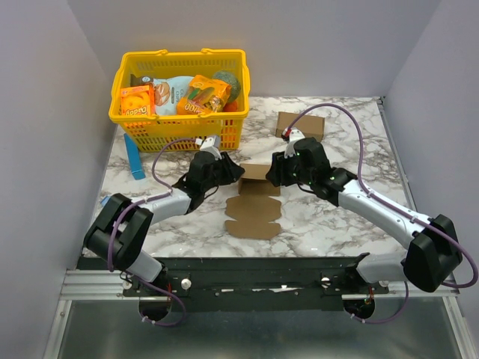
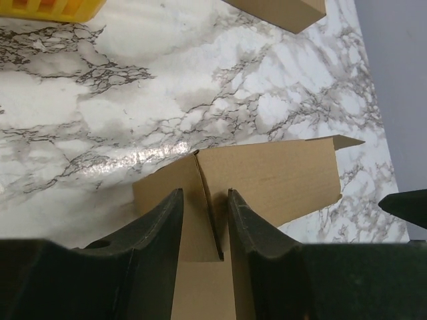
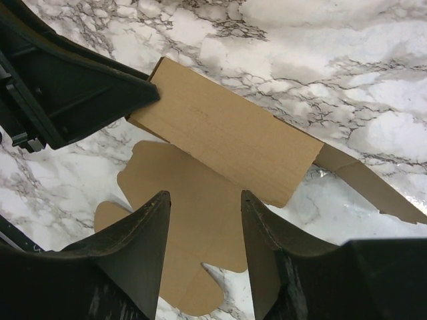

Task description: Fold the paper box

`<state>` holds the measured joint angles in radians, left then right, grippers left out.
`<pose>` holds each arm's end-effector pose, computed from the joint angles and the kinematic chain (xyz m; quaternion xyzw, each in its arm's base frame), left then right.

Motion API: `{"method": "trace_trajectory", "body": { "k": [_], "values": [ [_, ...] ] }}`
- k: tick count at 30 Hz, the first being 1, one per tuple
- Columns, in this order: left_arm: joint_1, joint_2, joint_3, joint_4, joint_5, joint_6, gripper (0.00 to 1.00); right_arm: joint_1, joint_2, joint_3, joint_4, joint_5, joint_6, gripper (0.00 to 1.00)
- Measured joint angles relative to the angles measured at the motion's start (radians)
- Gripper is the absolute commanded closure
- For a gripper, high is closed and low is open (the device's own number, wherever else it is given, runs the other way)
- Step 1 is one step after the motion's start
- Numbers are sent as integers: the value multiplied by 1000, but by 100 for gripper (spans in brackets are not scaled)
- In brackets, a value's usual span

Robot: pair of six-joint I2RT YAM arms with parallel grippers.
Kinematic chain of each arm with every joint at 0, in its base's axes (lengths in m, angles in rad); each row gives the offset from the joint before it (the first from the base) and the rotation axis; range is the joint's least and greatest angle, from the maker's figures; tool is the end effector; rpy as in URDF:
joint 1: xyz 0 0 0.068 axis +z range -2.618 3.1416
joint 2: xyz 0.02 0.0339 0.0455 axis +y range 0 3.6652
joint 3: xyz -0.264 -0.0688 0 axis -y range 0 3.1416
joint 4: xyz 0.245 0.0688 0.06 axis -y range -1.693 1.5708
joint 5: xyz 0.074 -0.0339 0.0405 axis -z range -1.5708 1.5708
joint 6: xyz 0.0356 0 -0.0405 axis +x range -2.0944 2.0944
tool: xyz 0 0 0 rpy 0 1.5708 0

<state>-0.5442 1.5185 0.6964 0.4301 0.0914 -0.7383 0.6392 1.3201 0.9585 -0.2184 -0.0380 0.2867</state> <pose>0.2704 -0.1675 0.1967 -0.0552 0.8290 -0.3626 0.4223 0.2372 0.1780 0.2786 -0.1631 0.8644 0.2272 0.4178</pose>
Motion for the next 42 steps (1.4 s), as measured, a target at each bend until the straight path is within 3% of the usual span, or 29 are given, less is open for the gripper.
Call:
{"method": "trace_trajectory", "body": {
  "k": [17, 20, 23, 24, 27, 34, 42],
  "values": [
    [-10, 77, -143, 343, 23, -84, 60, 0, 0, 0, -1, 7, 1, 45],
    [-10, 79, -145, 352, 23, -84, 54, 0, 0, 0, -1, 7, 2, 45],
    [-10, 74, -140, 335, 22, -71, 35, 0, 0, 0, -1, 6, 5, 43],
    [-10, 68, -132, 311, 21, -65, 22, 0, 0, 0, -1, 6, 6, 43],
    [-10, 50, -87, 196, 3, -12, 6, 0, -6, 0, -2, 6, 10, 41],
    [-14, -55, -10, -51, -77, 134, 1, 0, -49, -13, -7, 6, 13, 40],
    [-69, -202, -184, -16, -136, 266, 1, 0, -50, -23, -9, 5, 54, 39]
  ]
}}
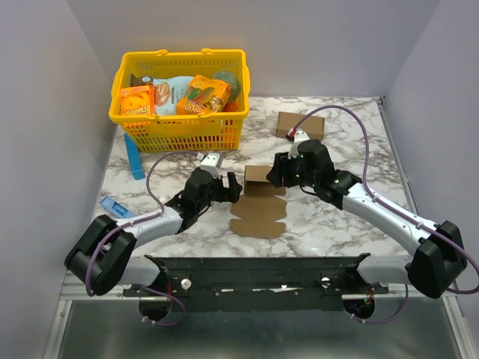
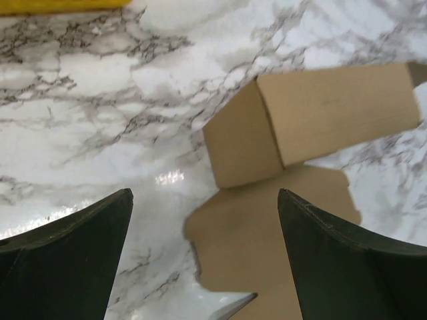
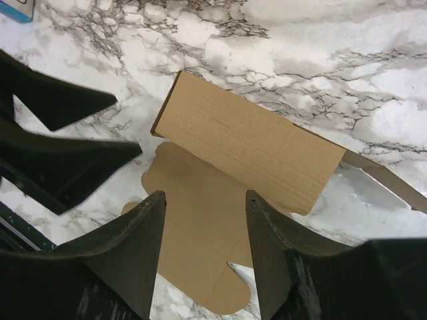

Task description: Fold the paper box

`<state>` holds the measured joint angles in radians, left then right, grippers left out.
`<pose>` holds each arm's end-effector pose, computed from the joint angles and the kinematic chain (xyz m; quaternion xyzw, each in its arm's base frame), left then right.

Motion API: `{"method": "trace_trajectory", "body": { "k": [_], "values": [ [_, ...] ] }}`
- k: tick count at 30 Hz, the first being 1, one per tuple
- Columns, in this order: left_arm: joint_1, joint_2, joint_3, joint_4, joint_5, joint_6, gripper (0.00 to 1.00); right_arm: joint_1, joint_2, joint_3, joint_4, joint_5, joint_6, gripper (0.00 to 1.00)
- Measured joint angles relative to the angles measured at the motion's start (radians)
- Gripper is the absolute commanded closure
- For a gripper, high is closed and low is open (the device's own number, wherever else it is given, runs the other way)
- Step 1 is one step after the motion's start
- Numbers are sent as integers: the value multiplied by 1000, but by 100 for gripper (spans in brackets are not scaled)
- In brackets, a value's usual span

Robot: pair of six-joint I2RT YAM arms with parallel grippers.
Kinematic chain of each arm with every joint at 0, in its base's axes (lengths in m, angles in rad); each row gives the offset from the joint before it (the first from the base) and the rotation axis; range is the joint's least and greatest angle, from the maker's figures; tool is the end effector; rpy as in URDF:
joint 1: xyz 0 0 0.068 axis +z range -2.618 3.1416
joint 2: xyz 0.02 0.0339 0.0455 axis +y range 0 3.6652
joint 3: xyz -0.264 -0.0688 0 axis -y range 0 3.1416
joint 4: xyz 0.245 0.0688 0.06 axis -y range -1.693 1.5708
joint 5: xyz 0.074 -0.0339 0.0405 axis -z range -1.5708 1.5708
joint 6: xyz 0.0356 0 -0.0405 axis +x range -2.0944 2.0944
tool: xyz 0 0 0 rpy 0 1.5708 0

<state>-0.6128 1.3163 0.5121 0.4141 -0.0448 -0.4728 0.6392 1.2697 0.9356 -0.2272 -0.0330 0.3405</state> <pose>0.2202 -0.1529 0.1925 0.0457 0.8294 -0.2715 0.4861 0.2285 0.1713 0.2836 -0.1381 0.8642 0.2402 0.4199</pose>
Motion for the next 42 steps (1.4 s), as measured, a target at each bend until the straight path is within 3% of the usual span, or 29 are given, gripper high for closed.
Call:
{"method": "trace_trajectory", "body": {
  "k": [7, 20, 25, 34, 42],
  "values": [
    [-154, 21, -69, 11, -106, 107, 1, -2, 58, 0, 0, -7, 29, 33],
    [-211, 273, 35, 161, -330, 154, 4, -51, 114, 10, -3, -6, 51, 32],
    [-214, 320, 53, 224, -376, 155, 14, -52, 157, 31, -4, 22, 49, 32],
    [-235, 432, 103, 380, -428, 210, 46, -52, 208, 42, -2, 81, 48, 31],
    [-267, 485, 120, 447, -491, 276, 57, -63, 216, 42, 0, 95, 53, 29]
  ]
}}
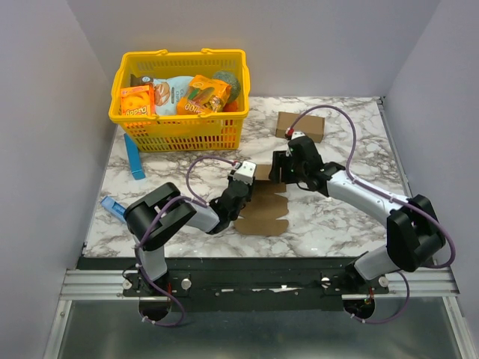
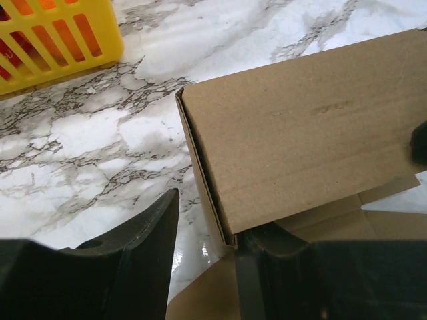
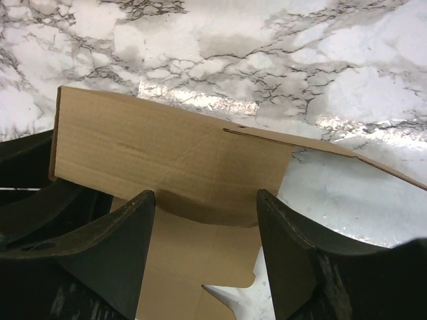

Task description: Fold the paper box

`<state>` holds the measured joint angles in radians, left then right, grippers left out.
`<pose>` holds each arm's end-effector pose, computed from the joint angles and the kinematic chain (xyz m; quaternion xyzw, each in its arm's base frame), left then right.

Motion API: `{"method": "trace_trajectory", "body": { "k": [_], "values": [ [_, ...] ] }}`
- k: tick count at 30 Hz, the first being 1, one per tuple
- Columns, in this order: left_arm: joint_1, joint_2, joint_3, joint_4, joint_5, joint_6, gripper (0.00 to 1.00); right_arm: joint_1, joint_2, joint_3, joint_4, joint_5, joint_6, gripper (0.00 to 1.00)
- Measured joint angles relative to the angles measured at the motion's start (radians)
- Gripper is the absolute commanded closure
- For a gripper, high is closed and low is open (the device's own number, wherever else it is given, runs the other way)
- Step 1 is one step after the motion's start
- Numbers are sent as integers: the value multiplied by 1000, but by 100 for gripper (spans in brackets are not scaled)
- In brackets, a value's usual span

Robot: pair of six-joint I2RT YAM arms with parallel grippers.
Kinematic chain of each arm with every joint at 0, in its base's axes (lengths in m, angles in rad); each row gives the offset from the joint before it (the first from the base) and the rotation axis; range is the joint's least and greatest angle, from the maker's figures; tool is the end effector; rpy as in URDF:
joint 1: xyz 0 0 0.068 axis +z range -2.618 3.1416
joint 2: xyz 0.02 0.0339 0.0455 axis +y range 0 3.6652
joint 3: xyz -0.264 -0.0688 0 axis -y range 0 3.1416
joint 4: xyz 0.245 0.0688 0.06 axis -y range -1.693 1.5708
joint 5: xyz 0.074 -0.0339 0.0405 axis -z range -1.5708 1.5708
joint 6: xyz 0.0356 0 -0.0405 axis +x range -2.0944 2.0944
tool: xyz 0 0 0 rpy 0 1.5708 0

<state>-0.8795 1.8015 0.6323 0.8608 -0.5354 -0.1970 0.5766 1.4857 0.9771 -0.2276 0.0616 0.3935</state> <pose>0.2250 -0.2435 0.1367 0.1135 0.7859 -0.1084 0.5981 0.2711 0.1737 0.2361 -0.0711 0.9111 0.1640 0.3715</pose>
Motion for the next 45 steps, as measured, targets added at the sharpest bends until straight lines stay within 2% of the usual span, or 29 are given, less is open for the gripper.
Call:
{"method": "trace_trajectory", "body": {
  "k": [9, 18, 31, 35, 37, 40, 45],
  "values": [
    [-5, 3, 1, 11, -32, 27, 59, -44, 32, 0, 33, -92, 23, 30],
    [-6, 11, 2, 21, -34, 52, 68, -82, 62, 0, 113, -268, 81, 32],
    [-6, 19, 2, 35, -39, 79, 69, -134, 138, 0, 223, -437, 174, 37],
    [-6, 19, 2, 35, -41, 84, 69, -140, 156, 0, 235, -459, 186, 53],
    [-6, 19, 2, 35, -41, 85, 69, -140, 156, 0, 243, -472, 193, 66],
    [-6, 19, 2, 33, -44, 85, 66, -142, 156, 0, 264, -484, 206, 74],
    [-6, 19, 2, 30, -50, 81, 57, -145, 156, 0, 294, -508, 226, 81]
  ]
}}
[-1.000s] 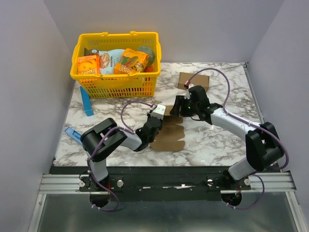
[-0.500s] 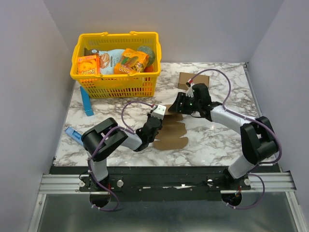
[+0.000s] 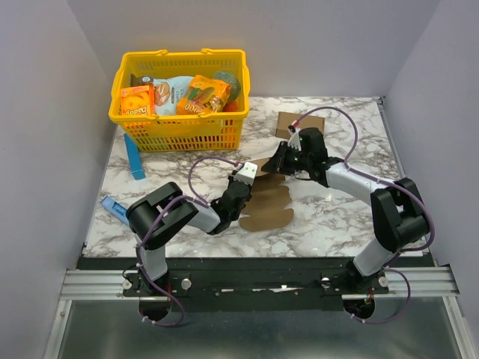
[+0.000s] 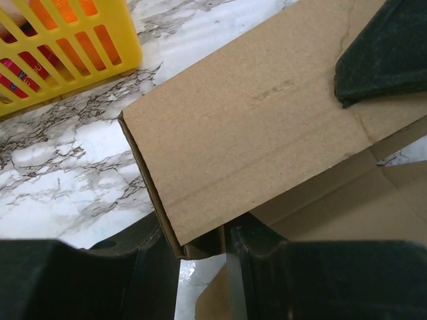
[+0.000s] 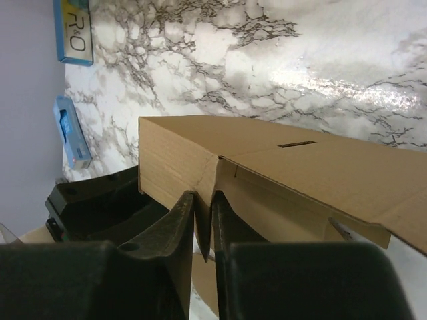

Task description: Fold the paper box

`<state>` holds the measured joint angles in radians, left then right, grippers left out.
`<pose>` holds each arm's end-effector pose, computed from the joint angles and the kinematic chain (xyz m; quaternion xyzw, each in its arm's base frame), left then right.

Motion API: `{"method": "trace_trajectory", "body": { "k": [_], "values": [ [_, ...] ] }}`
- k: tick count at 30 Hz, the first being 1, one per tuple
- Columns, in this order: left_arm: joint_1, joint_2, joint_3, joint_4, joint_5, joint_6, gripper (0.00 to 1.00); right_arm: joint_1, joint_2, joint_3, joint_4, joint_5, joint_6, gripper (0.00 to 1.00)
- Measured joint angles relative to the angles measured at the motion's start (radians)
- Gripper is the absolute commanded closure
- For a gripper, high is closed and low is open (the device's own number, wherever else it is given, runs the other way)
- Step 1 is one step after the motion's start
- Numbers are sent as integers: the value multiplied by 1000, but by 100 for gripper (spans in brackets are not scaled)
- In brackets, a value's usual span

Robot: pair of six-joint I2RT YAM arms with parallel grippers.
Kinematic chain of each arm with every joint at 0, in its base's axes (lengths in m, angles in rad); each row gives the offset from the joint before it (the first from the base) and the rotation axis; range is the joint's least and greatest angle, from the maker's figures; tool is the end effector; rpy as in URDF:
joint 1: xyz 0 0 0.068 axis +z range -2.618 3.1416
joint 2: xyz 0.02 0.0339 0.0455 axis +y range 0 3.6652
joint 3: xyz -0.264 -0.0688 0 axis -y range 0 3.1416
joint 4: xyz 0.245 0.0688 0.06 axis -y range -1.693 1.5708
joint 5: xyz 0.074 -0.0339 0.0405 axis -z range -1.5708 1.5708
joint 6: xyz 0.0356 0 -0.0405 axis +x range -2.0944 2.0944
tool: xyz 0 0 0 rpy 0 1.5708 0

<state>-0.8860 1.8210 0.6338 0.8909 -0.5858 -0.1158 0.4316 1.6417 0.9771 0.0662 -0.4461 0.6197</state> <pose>0.2251 -0.2446 0.1343 0.1299 0.7777 -0.0700 0.6111 0.3171 0.1630 0.2132 -0.0219 0.8681 0.3978 0.2960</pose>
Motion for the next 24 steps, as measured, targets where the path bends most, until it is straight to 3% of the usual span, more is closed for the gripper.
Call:
{"method": "trace_trajectory", "body": {
  "k": [4, 8, 11, 15, 19, 24],
  "values": [
    [-2, -3, -3, -2, 4, -12, 42, -2, 0, -1, 18, -16, 11, 81],
    [-7, -27, -20, -7, 19, -34, 23, -6, 0, -10, 32, -21, 17, 49],
    [-6, -91, -49, -25, 29, -50, 10, -14, -1, -31, 36, -20, 7, 36],
    [-6, -215, -82, -82, 52, -74, 1, -29, -38, -79, 32, -18, -12, 36],
    [12, -380, -129, -165, 97, -108, 1, -48, -142, -140, 17, -3, -44, 36],
    [153, -533, -146, -305, 245, -203, 1, -54, -248, -213, 19, 34, -104, 36]
  ]
}}
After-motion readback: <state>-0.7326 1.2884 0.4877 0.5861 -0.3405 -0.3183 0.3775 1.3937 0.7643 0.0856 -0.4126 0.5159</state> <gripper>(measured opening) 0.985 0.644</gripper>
